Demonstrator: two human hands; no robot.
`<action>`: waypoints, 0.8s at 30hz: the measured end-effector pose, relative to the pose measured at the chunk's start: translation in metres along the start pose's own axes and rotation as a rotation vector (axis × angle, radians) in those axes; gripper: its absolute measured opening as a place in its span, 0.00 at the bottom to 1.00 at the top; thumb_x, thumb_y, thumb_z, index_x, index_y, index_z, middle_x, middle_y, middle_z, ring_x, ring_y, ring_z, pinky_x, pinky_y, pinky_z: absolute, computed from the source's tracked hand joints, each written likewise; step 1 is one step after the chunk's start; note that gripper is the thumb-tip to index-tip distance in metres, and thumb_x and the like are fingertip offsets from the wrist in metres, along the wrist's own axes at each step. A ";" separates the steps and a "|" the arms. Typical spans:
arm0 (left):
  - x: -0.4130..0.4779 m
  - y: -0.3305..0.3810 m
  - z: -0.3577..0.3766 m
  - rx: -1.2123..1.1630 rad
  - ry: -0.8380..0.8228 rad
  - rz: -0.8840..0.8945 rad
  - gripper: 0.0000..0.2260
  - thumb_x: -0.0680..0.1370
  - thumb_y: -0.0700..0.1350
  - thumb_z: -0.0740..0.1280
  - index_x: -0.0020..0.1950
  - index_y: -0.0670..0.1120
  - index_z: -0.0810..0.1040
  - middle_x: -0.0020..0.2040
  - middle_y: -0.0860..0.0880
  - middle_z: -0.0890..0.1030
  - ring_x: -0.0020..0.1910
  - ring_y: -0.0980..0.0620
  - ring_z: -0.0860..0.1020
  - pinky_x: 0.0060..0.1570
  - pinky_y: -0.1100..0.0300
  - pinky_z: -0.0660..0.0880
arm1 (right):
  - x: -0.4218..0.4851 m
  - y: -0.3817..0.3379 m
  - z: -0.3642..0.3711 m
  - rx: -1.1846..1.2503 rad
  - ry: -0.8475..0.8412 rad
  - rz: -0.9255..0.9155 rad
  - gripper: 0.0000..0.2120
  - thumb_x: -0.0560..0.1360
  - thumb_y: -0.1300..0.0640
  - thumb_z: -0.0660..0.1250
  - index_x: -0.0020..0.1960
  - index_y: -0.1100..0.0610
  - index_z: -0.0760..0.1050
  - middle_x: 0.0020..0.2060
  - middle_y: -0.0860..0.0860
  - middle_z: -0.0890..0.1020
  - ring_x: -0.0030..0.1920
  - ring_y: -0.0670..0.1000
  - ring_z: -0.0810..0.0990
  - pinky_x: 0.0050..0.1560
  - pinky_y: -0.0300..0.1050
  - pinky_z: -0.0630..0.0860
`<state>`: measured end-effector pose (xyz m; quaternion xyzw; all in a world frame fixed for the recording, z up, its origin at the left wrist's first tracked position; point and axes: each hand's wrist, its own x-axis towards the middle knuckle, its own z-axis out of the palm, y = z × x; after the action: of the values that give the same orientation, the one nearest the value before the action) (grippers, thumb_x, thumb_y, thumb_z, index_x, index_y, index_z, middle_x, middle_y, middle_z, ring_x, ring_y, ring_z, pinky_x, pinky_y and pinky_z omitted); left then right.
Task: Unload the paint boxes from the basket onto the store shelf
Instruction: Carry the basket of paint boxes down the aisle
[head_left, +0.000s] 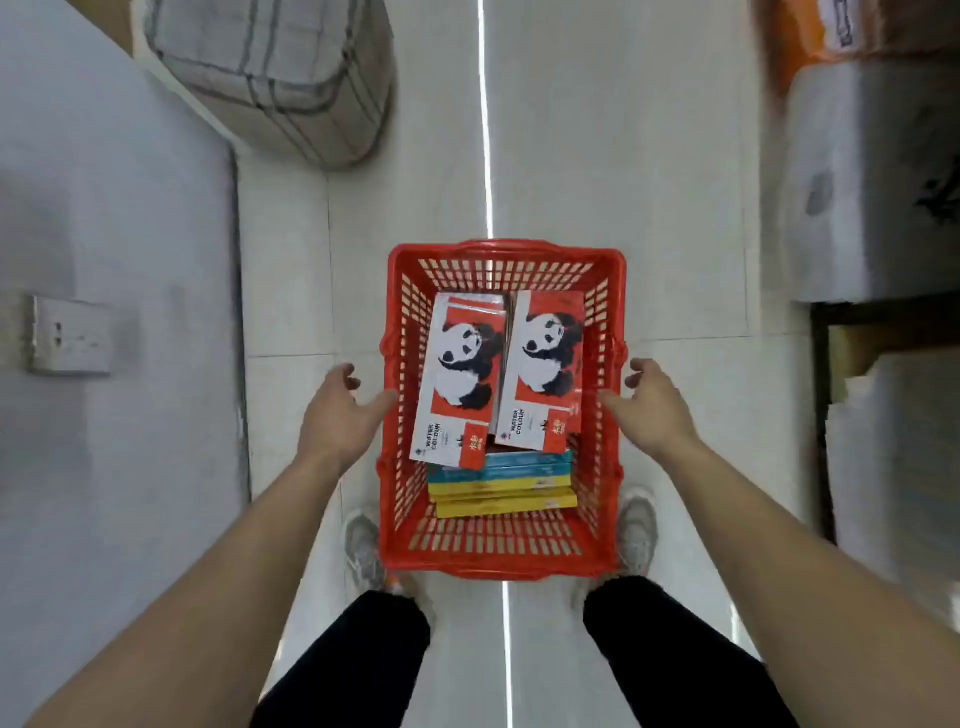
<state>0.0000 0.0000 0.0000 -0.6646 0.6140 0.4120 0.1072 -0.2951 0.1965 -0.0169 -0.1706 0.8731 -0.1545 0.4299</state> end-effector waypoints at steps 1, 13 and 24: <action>0.012 -0.010 0.015 -0.026 0.001 -0.007 0.36 0.76 0.60 0.72 0.78 0.45 0.65 0.70 0.46 0.78 0.63 0.45 0.79 0.62 0.47 0.76 | 0.011 0.010 0.015 0.065 0.028 -0.010 0.24 0.75 0.49 0.73 0.67 0.55 0.71 0.53 0.50 0.81 0.47 0.50 0.82 0.41 0.39 0.72; 0.019 -0.035 0.078 -0.112 0.105 0.081 0.09 0.85 0.52 0.61 0.54 0.49 0.77 0.41 0.59 0.81 0.39 0.60 0.81 0.36 0.64 0.74 | 0.019 0.045 0.066 0.177 0.226 -0.060 0.09 0.82 0.56 0.64 0.60 0.58 0.78 0.45 0.50 0.82 0.43 0.50 0.79 0.39 0.41 0.68; -0.191 0.114 -0.120 -0.095 0.132 0.069 0.12 0.85 0.49 0.62 0.57 0.42 0.80 0.50 0.43 0.86 0.45 0.44 0.83 0.44 0.54 0.75 | -0.171 -0.081 -0.150 0.164 0.136 -0.098 0.11 0.83 0.55 0.63 0.61 0.58 0.77 0.51 0.55 0.85 0.50 0.57 0.83 0.48 0.49 0.79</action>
<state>-0.0354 0.0359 0.2477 -0.6731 0.6221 0.3994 0.0204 -0.3038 0.2162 0.2237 -0.1664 0.8753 -0.2574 0.3739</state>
